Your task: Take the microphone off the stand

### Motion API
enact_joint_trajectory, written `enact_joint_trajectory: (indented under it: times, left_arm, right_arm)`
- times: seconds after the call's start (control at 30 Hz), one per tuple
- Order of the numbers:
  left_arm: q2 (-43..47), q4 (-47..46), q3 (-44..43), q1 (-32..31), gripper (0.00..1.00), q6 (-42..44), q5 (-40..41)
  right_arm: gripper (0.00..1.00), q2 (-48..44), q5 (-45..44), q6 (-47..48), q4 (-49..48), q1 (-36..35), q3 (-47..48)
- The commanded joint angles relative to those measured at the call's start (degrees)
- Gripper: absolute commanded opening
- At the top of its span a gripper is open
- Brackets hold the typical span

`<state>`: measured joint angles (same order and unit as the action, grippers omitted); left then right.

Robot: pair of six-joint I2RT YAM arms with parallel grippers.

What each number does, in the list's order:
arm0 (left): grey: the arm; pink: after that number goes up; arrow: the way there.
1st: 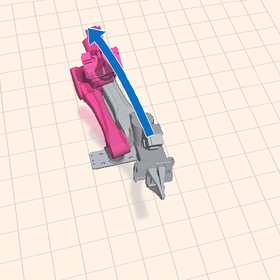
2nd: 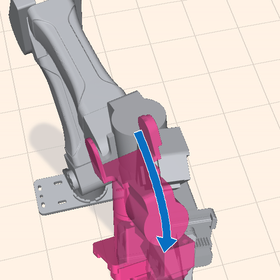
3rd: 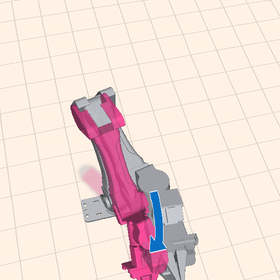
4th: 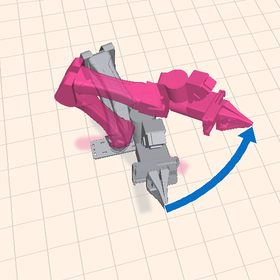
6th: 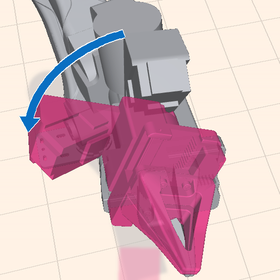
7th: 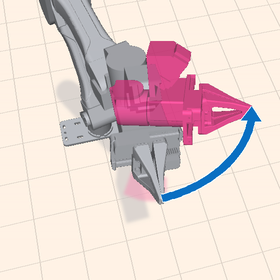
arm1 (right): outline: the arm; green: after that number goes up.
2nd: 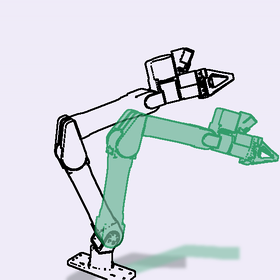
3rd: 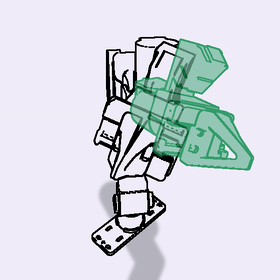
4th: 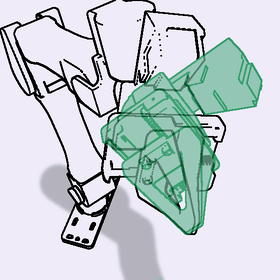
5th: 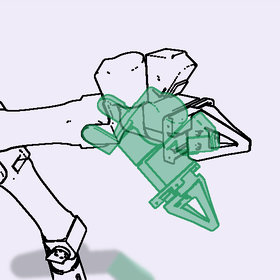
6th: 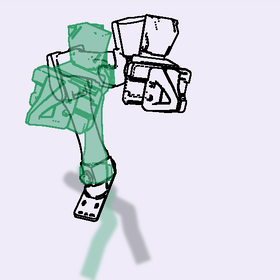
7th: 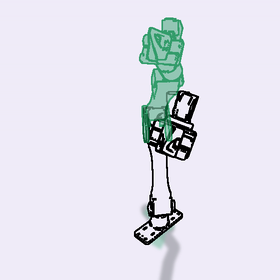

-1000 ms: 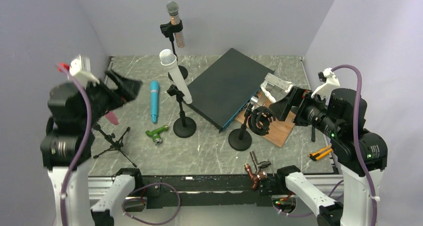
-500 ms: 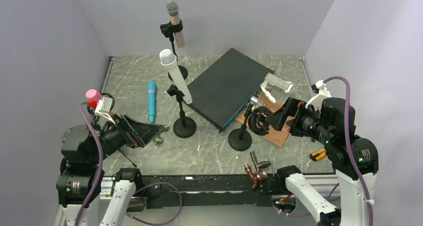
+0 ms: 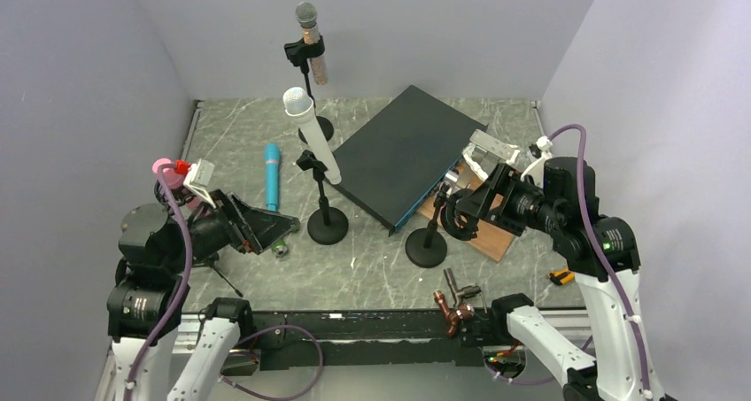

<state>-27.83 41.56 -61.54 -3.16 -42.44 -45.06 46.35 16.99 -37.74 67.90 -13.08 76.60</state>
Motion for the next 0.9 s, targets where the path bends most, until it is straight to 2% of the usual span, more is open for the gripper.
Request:
enact_joint_trajectory:
  times: [0.0, 0.07, 0.1, 0.17, 0.2, 0.3, 0.37, 0.47, 0.53, 0.67, 0.73, 0.87]
  left_arm:
    - [-4.5, -2.8, -1.8, -10.0, 0.99, 3.1, 9.6]
    - [-9.3, -1.8, -4.7, -23.7, 0.99, 4.9, 22.3]
    - [-12.1, -1.4, -7.6, -33.4, 0.99, 6.1, 29.6]
    - [-17.1, -1.7, -11.7, -44.2, 0.99, 7.5, 41.1]
    - [-19.3, -3.0, -13.0, -51.0, 0.99, 8.3, 44.3]
    - [-26.4, -6.0, -16.3, -60.0, 0.99, 11.6, 51.9]
    - [-30.8, -8.3, -18.4, -62.3, 0.99, 13.9, 54.6]
    - [-37.3, -12.4, -21.0, -62.5, 0.99, 16.0, 55.1]
    - [-41.7, -13.1, -23.9, -62.1, 0.97, 16.7, 54.7]
    - [-50.9, -11.7, -30.5, -60.8, 0.99, 15.0, 52.2]
    - [-54.2, -11.7, -32.0, -59.5, 0.96, 13.1, 48.9]
    - [-58.4, -12.5, -34.7, -57.6, 0.81, 11.5, 43.5]
  right_arm:
    - [0.74, 1.0, 1.4, -2.6, -4.4, -0.2, -0.1]
    - [0.74, 1.6, 1.4, -2.7, -4.9, -0.2, -0.3]
    - [0.74, 2.1, 1.4, -2.7, -5.1, -0.1, -0.3]
    - [0.74, 2.8, 1.1, -2.7, -5.0, -0.2, 0.4]
    - [0.74, 3.1, 0.7, -2.6, -4.6, -0.2, 0.9]
    - [0.74, 3.3, -1.3, -3.0, -4.2, -0.2, 1.9]
    - [0.73, 3.0, -1.1, -3.8, -4.6, -0.2, 1.5]
    - [0.72, 2.5, -0.6, -5.2, -5.4, -0.2, 0.5]
    - [0.71, 2.3, -1.4, -5.6, -5.2, -0.1, 0.6]
    - [0.68, 2.1, -1.9, -6.2, -5.3, -0.2, 0.7]
    - [0.67, 1.7, -2.1, -6.3, -5.4, -0.1, 0.2]
    - [0.63, 1.1, -2.8, -5.9, -4.6, -0.2, -0.5]
